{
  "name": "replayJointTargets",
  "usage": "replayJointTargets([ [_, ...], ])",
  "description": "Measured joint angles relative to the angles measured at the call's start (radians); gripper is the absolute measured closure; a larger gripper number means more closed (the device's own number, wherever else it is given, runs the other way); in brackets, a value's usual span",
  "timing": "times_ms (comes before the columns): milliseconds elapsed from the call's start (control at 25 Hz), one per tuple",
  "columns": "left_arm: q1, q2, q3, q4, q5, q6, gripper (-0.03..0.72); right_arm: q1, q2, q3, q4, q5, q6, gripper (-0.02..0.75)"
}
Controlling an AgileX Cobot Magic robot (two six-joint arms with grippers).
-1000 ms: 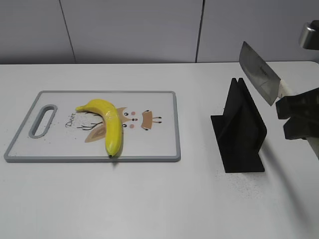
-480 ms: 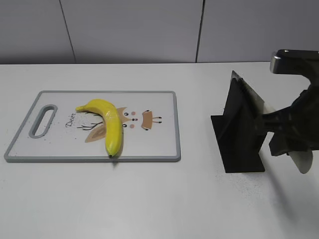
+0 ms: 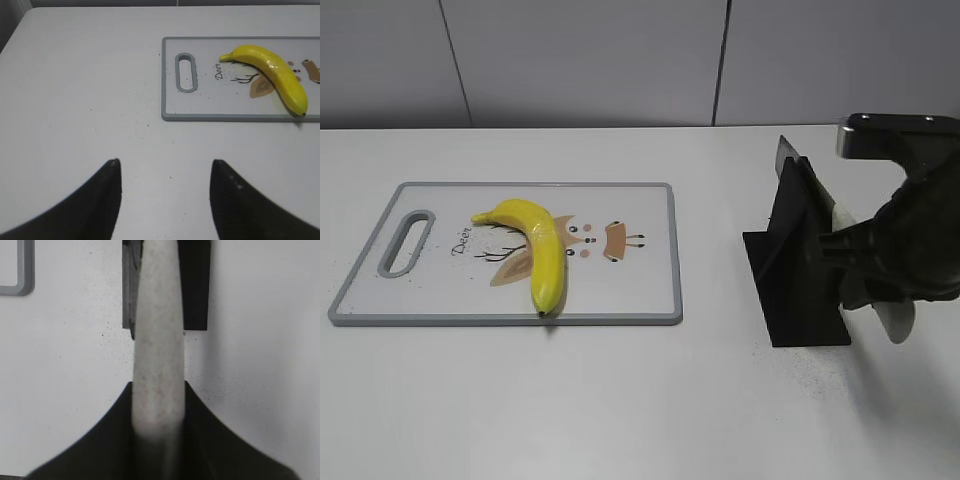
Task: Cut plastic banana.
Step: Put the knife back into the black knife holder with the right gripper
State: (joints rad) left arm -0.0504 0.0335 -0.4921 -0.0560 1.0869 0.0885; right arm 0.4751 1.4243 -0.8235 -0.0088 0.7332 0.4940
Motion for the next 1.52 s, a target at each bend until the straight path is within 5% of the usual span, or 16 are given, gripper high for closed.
replayJointTargets([
  [200, 0.000, 0.000, 0.000, 0.000, 0.000, 0.000, 0.156, 0.000, 0.013, 0.000, 0.001, -0.005, 0.002, 0.542],
  [400, 0.000, 0.000, 0.000, 0.000, 0.000, 0.000, 0.159, 0.000, 0.015, 0.000, 0.001, -0.003, -0.012, 0.184],
  [480, 0.000, 0.000, 0.000, 0.000, 0.000, 0.000, 0.159, 0.000, 0.010, -0.001, 0.001, -0.003, -0.032, 0.101],
  [1040, 0.000, 0.000, 0.000, 0.000, 0.000, 0.000, 0.159, 0.000, -0.470, -0.055, 0.001, 0.099, -0.303, 0.077],
  [1520, 0.000, 0.000, 0.000, -0.001, 0.000, 0.000, 0.160, 0.000, -0.995, 0.230, 0.001, 0.232, -0.397, 0.113],
])
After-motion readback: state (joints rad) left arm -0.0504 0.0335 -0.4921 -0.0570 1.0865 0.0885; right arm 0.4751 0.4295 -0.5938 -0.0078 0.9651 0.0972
